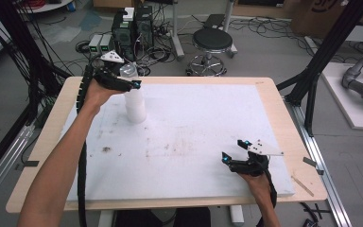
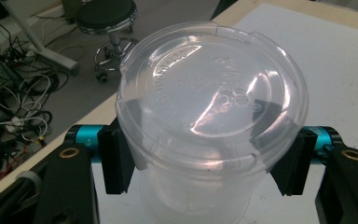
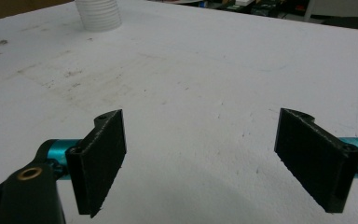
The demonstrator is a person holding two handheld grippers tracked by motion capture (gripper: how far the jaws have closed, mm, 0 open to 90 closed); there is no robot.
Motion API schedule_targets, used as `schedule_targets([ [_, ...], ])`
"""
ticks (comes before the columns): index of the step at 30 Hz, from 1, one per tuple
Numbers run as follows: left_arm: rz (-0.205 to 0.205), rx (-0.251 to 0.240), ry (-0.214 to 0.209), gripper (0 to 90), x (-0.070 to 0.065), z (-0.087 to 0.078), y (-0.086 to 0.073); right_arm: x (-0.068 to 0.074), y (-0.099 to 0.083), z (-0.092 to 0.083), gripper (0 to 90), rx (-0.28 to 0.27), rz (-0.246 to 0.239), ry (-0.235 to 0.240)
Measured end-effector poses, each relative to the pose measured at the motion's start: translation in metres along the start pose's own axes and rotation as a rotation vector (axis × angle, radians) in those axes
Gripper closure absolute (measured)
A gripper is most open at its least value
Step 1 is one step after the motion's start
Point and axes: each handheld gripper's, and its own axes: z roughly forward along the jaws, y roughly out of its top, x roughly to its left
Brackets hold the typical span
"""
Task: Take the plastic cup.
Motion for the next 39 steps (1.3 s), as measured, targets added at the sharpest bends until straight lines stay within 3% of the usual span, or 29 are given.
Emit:
schedule_targets([
  [10, 0.026, -0.068, 0.032, 35.3, 0.000, -0.038, 0.038, 0.000, 0.000, 0.000, 16.6, 0.000, 0.000, 0.000],
  [16, 0.030, -0.082, 0.036, 35.4, -0.002, -0.048, 0.040, 0.000, 0.000, 0.000, 16.6, -0.001, 0.000, -0.002],
  [20, 0.021, -0.119, 0.002, 35.3, -0.011, -0.059, 0.032, 0.000, 0.000, 0.001, 16.6, 0.004, 0.004, 0.003],
  [29, 0.046, -0.216, -0.067, 35.4, -0.053, -0.088, -0.004, 0.000, 0.000, 0.001, 16.6, 0.005, -0.001, 0.002],
  [37, 0.065, -0.287, -0.161, 35.4, -0.091, -0.092, -0.030, 0.000, 0.000, 0.001, 16.6, 0.014, -0.005, 0.003],
  [39, 0.052, -0.314, -0.196, 35.4, -0.098, -0.091, -0.038, 0.000, 0.000, 0.002, 16.6, 0.016, -0.001, 0.002],
])
